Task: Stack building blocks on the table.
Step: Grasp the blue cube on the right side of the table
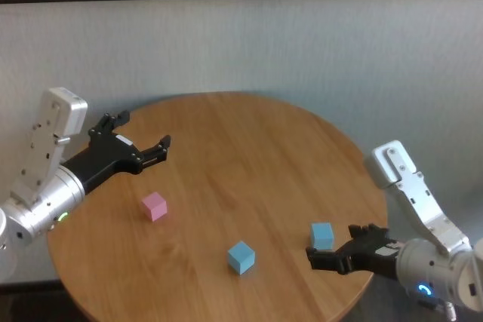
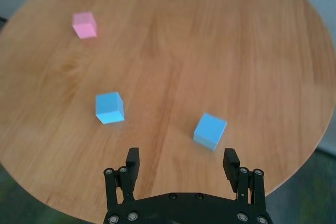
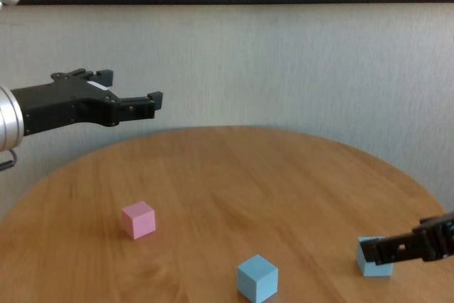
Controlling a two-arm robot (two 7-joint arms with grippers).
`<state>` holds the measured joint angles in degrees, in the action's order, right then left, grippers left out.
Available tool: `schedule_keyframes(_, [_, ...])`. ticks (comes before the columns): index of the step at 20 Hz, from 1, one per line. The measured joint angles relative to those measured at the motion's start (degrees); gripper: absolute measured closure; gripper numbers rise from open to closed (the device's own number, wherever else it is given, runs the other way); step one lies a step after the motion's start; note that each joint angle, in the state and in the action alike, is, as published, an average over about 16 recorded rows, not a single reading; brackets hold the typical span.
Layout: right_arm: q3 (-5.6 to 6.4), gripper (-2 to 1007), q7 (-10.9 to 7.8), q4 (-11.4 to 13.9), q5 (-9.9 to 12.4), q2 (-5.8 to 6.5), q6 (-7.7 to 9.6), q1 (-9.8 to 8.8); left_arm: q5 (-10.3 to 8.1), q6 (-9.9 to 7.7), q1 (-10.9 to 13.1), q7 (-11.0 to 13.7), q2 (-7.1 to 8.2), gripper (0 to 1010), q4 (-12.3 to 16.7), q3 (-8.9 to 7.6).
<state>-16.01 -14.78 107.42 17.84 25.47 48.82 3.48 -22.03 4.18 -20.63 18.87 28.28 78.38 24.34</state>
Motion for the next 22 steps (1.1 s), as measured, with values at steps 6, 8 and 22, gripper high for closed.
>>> schedule_keyframes(6, [0.58, 0, 3.72, -1.3, -0.9, -3.89, 4.49, 0.23, -0.01, -0.03, 0.0, 0.0, 0.01, 7, 0.0, 0.02])
schedule_keyframes(8, [0.70, 0, 4.63, -1.8, -1.4, -5.01, 5.71, 0.46, -0.02, -0.03, 0.0, 0.0, 0.01, 7, 0.0, 0.03])
schedule_keyframes(22, [2.04, 0, 9.94, -5.2, -4.9, -11.29, 10.88, 2.99, -0.02, -0.05, 0.0, 0.0, 0.01, 8, 0.0, 0.05])
